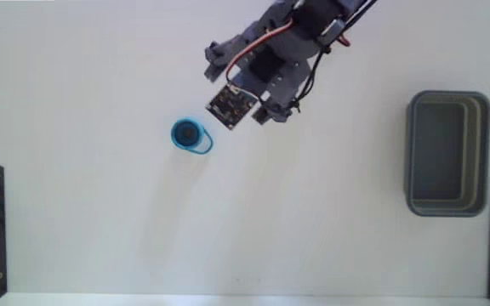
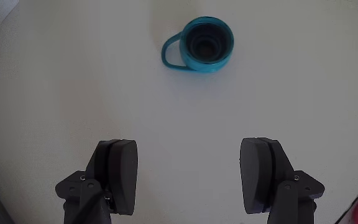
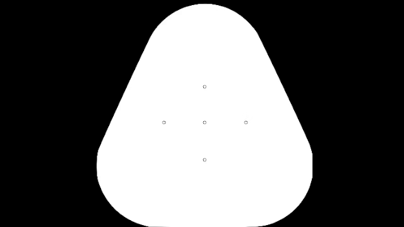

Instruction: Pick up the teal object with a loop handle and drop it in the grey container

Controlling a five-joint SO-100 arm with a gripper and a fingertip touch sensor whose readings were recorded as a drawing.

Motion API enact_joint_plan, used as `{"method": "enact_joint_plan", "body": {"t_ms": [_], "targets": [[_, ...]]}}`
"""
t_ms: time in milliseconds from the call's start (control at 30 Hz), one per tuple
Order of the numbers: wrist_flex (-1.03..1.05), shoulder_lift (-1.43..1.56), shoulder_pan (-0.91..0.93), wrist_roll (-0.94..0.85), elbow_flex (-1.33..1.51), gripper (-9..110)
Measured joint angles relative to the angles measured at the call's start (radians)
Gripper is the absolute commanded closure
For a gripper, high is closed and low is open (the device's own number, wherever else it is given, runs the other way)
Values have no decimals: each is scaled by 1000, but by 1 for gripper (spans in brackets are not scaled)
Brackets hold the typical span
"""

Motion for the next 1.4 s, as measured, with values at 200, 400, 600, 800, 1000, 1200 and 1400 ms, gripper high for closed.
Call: {"method": "enact_joint_plan", "body": {"t_ms": [200,400,600,800,1000,1200,1400], "targets": [[0,0,2,-2,0,-9],[0,0,2,-2,0,-9],[0,0,2,-2,0,-9],[-26,-15,2,-2,0,-9],[-71,-67,2,-2,0,-9],[-107,-120,2,-2,0,-9],[-143,-160,2,-2,0,-9]]}}
